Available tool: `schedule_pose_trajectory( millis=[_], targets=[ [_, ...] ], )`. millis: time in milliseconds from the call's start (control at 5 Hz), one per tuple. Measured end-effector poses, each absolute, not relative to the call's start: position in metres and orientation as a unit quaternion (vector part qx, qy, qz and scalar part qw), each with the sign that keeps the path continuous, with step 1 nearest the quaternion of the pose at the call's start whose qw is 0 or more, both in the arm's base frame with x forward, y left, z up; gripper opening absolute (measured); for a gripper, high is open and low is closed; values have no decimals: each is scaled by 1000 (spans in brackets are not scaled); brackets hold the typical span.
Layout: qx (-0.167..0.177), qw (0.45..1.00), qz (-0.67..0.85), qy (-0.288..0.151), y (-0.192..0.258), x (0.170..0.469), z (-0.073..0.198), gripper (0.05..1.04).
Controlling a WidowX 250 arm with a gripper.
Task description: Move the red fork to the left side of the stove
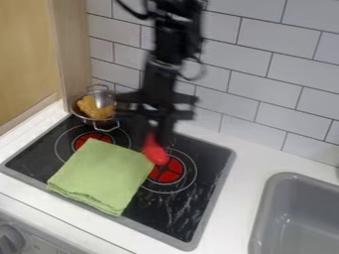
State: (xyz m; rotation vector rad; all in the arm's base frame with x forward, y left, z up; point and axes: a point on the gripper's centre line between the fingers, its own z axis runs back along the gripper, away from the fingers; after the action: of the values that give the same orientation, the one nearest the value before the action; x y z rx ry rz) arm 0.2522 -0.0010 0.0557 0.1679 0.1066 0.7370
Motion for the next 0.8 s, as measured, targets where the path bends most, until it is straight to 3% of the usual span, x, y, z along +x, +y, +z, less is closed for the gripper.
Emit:
schedule_pose_trajectory(
  millis=[400, 800],
  targets=[
    [102, 909, 398, 71, 55, 220, 53, 290],
    [139, 932, 323, 91, 98, 202, 41, 290]
  ],
)
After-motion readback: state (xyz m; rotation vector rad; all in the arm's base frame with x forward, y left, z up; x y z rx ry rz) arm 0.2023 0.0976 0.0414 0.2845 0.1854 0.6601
